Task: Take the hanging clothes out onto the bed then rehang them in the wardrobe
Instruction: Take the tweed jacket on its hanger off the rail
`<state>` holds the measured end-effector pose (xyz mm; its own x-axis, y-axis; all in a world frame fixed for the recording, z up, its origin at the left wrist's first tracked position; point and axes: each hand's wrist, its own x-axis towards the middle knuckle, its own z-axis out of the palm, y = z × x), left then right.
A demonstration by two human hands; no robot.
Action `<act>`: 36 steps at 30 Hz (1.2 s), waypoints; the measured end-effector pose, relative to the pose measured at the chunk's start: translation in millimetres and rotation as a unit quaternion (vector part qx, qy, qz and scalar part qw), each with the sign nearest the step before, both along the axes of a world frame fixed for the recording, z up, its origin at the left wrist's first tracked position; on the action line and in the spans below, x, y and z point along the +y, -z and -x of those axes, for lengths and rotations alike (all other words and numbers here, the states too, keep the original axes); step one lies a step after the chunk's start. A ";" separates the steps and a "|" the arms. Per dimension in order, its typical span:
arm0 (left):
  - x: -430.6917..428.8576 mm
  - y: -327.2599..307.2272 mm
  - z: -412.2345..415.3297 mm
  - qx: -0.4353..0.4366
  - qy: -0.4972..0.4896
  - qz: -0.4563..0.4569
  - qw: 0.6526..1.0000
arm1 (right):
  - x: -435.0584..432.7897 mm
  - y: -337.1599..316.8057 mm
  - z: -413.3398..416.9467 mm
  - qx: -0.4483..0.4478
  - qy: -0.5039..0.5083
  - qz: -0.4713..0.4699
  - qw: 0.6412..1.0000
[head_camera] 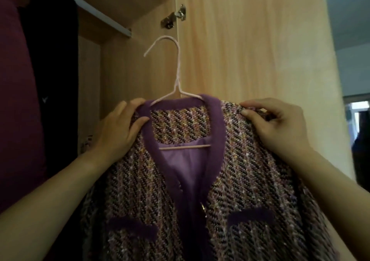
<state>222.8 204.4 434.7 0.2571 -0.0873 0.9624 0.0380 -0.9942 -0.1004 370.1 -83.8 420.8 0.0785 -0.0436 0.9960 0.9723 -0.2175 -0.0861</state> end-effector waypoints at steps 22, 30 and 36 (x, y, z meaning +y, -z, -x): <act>-299.7 197.7 22.3 0.138 0.254 0.099 0.952 | -298.6 240.1 96.1 0.160 0.169 0.020 0.972; -457.6 287.5 1.7 0.258 0.318 0.138 0.902 | -466.3 326.2 143.2 0.272 0.223 0.032 0.936; -594.3 358.6 -20.2 0.338 0.392 0.179 0.836 | -600.2 378.0 184.2 0.343 0.285 0.031 0.894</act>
